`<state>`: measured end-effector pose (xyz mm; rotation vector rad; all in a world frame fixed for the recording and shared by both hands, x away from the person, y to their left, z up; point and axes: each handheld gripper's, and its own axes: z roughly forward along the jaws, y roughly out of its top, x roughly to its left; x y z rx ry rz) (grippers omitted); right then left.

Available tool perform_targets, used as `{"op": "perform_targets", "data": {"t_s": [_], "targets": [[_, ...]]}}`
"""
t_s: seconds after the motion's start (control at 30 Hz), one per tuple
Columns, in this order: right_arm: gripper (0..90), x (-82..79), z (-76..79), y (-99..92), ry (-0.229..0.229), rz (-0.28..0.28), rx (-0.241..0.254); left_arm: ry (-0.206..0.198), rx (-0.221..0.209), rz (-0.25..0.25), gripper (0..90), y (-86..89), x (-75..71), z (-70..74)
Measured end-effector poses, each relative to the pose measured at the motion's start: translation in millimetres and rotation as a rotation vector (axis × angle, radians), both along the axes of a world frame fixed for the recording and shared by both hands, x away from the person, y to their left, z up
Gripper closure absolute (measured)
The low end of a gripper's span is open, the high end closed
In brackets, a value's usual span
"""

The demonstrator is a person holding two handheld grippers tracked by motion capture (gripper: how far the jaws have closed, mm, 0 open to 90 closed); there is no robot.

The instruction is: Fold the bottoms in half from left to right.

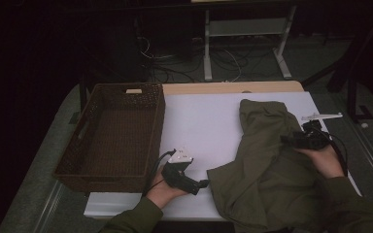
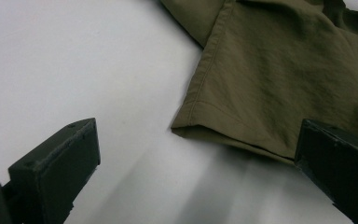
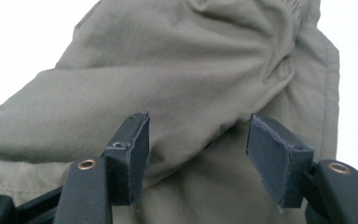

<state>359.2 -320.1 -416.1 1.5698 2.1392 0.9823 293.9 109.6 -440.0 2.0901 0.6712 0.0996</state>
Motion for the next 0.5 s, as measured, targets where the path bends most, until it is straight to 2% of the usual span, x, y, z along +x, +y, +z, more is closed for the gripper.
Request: {"op": "perform_targets", "data": {"t_s": [0.2,0.23,0.4,0.5], "targets": [[40.1,4.8,-10.5,1.8,0.036,0.003,-0.024,0.004,0.006,-0.004,0.0,-1.0,0.5,-1.6],[42.0,6.0,-14.4,1.4,0.056,0.0,-0.025,0.006,0.004,-0.002,0.0,-1.0,0.8,-1.5],[49.2,7.9,-20.1,-2.0,0.083,-0.005,-0.023,0.008,0.006,-0.002,0.0,-0.9,1.6,-2.0],[57.7,8.7,-22.0,-2.9,0.106,-0.002,-0.02,0.007,0.007,-0.001,0.0,-0.8,1.4,-2.1]]}}
